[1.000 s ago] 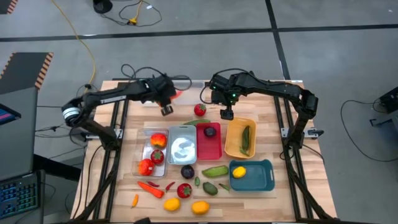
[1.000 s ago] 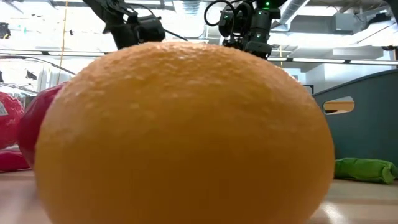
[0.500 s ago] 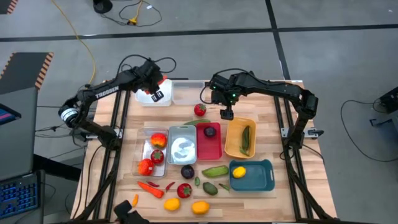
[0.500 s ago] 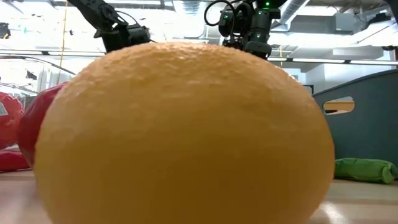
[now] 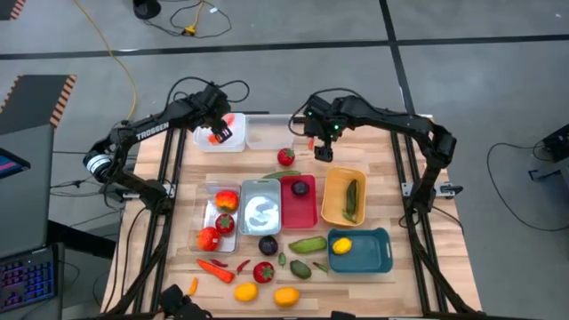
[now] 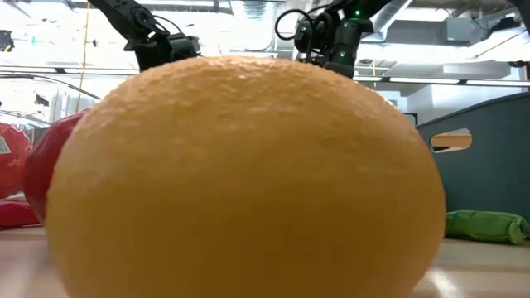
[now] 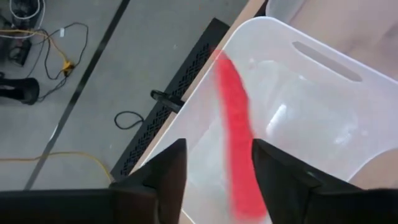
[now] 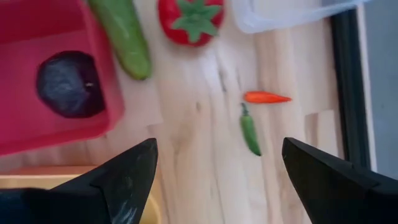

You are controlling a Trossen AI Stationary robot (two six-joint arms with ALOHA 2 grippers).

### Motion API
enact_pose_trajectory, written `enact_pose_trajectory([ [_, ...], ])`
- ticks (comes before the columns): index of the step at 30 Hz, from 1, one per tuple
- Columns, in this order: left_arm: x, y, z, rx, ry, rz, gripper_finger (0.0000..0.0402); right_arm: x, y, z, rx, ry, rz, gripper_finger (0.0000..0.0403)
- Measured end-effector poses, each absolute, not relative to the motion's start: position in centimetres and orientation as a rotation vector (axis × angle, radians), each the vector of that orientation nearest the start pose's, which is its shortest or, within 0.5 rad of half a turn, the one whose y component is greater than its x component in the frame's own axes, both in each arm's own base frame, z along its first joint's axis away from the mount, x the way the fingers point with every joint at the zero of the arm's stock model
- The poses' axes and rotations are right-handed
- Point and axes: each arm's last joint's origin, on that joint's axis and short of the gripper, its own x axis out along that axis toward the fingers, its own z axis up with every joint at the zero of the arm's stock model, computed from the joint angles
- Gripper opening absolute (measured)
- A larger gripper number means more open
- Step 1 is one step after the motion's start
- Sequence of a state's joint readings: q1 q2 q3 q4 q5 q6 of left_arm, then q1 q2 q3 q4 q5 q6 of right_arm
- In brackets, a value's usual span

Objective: Sort produce into baskets
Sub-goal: Put the carrot into the white bin, then put the green chili pepper into the yellow bin

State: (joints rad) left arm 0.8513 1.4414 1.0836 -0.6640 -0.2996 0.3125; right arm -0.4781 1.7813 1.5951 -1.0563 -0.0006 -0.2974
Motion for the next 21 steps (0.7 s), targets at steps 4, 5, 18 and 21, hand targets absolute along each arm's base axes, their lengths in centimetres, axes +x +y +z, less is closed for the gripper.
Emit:
enact_pose_trajectory([
  [4,18.3,22.1,25.4,-0.05,1.17,0.849,0.02,31.4,-18.1,28.2,0.063,1.239,-0.272,0.0369],
  [5,18.3,22.1,25.4,-0.057,1.164,0.838,0.0204,31.3,-18.5,28.1,0.066,1.229,-0.285,0.0369],
  [18,18.6,21.9,25.3,-0.117,1.113,0.754,0.021,29.9,-21.0,23.7,0.056,1.195,-0.336,0.0369],
  [21,18.6,21.9,25.4,-0.116,1.11,0.755,0.021,29.9,-21.2,22.7,0.044,1.163,-0.349,0.0369],
])
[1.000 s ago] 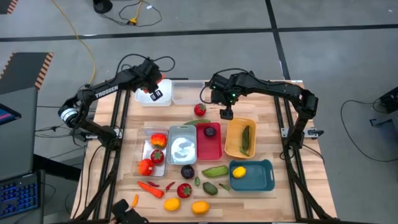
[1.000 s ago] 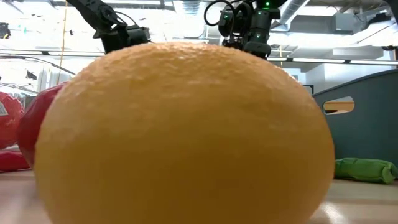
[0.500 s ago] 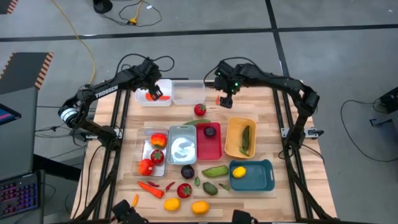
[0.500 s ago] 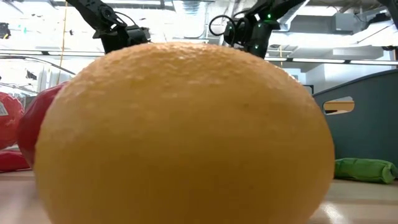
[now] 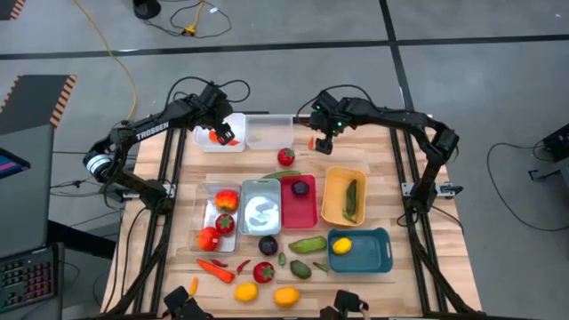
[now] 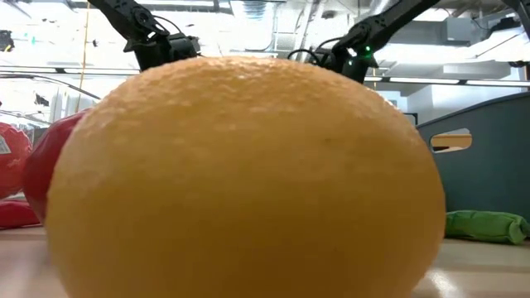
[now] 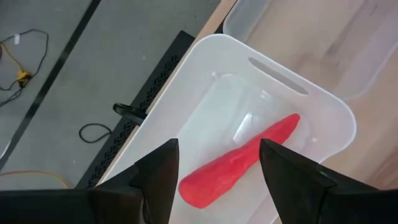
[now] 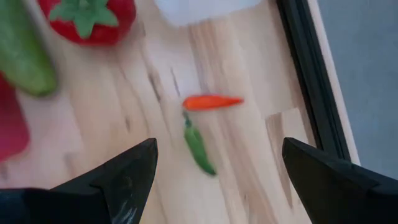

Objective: Sort produce into baskets
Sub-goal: Put the green chili pepper into the yellow bin

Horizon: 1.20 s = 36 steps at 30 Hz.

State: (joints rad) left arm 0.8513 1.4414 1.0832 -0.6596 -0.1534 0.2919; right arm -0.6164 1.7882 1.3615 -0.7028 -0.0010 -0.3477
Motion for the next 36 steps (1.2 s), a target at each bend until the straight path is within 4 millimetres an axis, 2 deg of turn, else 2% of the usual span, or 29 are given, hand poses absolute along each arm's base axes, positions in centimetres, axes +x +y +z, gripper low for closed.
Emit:
enact_pose_trajectory([
  [6,18.6,21.9,25.4,-0.116,1.11,0.754,0.021,29.6,-21.1,20.9,0.039,1.148,-0.356,0.0346],
  [13,18.6,21.9,25.4,-0.116,1.11,0.755,0.021,29.3,-20.8,19.9,0.043,1.157,-0.352,0.0313],
  [23,18.6,21.9,25.4,-0.123,1.107,0.759,0.021,29.0,-21.0,18.3,0.086,1.171,-0.367,0.0308],
  [29,18.6,21.8,25.3,-0.126,1.104,0.749,0.021,29.7,-21.6,15.7,0.106,1.239,-0.327,0.0308],
  [36,18.6,21.8,25.3,-0.137,1.098,0.748,0.021,30.4,-22.6,14.1,0.13,1.284,-0.321,0.0305],
])
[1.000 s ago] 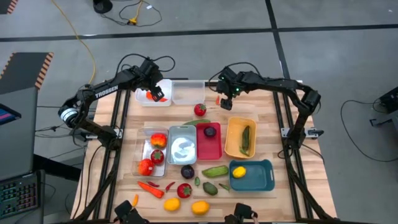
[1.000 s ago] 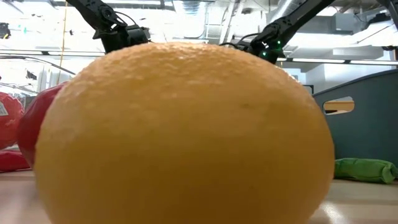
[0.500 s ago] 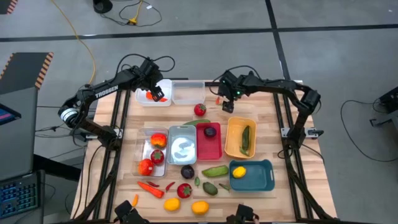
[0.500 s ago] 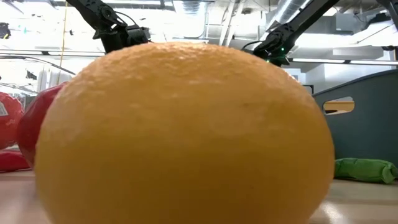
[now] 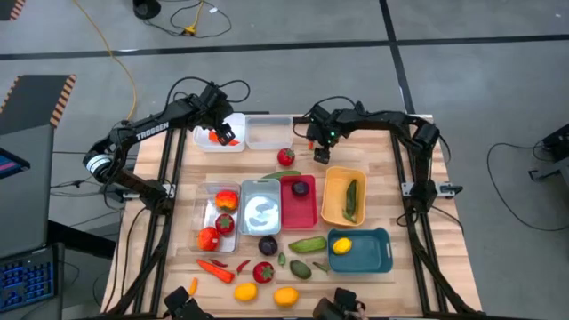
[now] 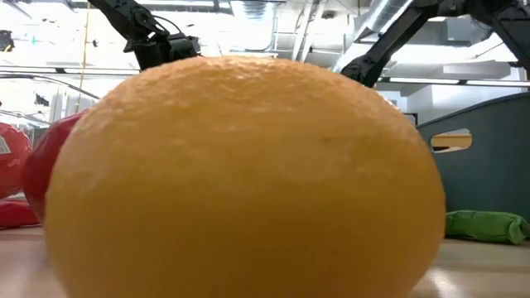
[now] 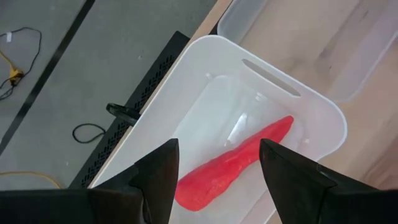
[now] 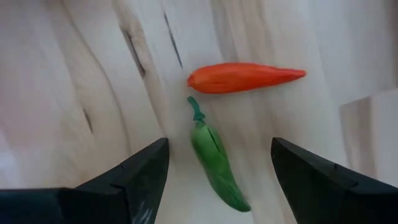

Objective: Sort produce into baskets
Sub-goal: Put the green chili pepper into the yellow bin

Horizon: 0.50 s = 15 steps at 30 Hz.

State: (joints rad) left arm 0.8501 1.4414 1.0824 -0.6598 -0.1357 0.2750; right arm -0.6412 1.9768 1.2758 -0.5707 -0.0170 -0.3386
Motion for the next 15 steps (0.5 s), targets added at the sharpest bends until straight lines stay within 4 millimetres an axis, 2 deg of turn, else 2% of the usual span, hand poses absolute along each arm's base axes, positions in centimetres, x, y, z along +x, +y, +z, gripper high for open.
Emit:
enact_pose_trajectory([
  [8,18.67,21.84,25.35,-0.134,1.095,0.748,0.021,29.96,-22.81,14.17,0.149,1.308,-0.32,0.0253],
  [15,18.67,21.84,25.35,-0.134,1.095,0.748,0.021,29.82,-22.89,14.16,0.153,1.311,-0.319,0.0164],
])
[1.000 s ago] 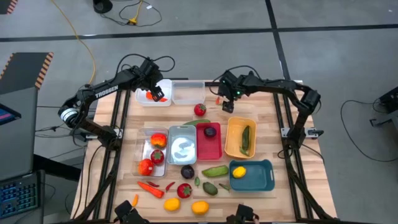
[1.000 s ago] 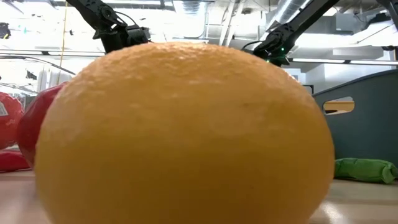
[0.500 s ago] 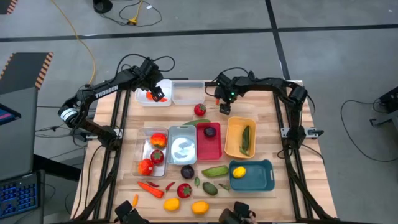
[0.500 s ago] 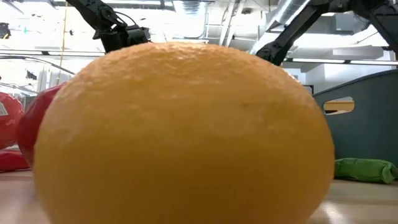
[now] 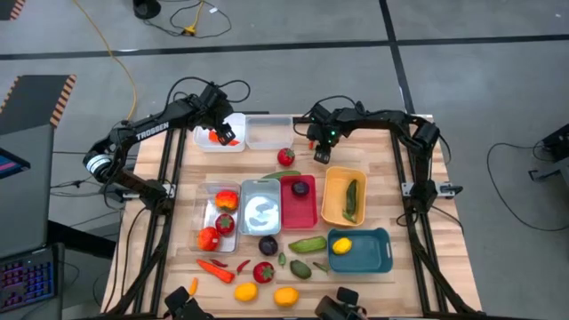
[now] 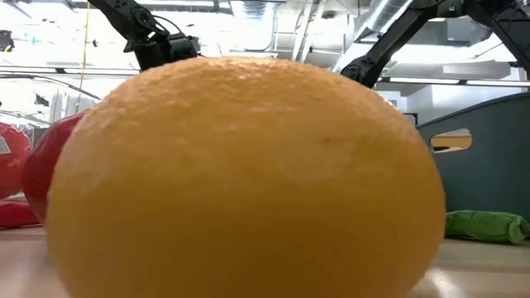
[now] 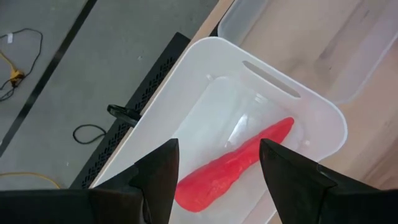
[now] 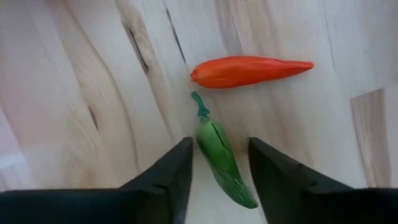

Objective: Sort produce into baskets
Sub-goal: Put the green chili pepper into the yellow bin

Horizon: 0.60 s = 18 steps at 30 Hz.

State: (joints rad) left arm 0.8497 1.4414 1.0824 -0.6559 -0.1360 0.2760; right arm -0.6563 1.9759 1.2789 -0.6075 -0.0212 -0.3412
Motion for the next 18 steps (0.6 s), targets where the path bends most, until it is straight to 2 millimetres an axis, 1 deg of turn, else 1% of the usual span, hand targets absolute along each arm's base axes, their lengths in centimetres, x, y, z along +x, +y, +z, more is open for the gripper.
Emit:
enact_pose_trajectory([
  [4,18.7,21.8,25.3,-0.134,1.095,0.748,0.021,29.8,-22.9,14.2,0.152,1.312,-0.319,0.011],
  [8,18.7,21.8,25.3,-0.134,1.095,0.748,0.021,29.8,-22.9,14.2,0.152,1.313,-0.319,0.0074],
  [10,18.7,21.8,25.3,-0.134,1.095,0.748,0.021,29.9,-22.9,14.5,0.153,1.322,-0.32,0.0065],
  [14,18.7,21.8,25.3,-0.134,1.095,0.748,0.021,30.2,-23.0,15.2,0.154,1.341,-0.316,0.006],
  [18,18.7,21.8,25.4,-0.133,1.095,0.749,0.021,30.7,-22.8,16.5,0.154,1.359,-0.3,0.006],
])
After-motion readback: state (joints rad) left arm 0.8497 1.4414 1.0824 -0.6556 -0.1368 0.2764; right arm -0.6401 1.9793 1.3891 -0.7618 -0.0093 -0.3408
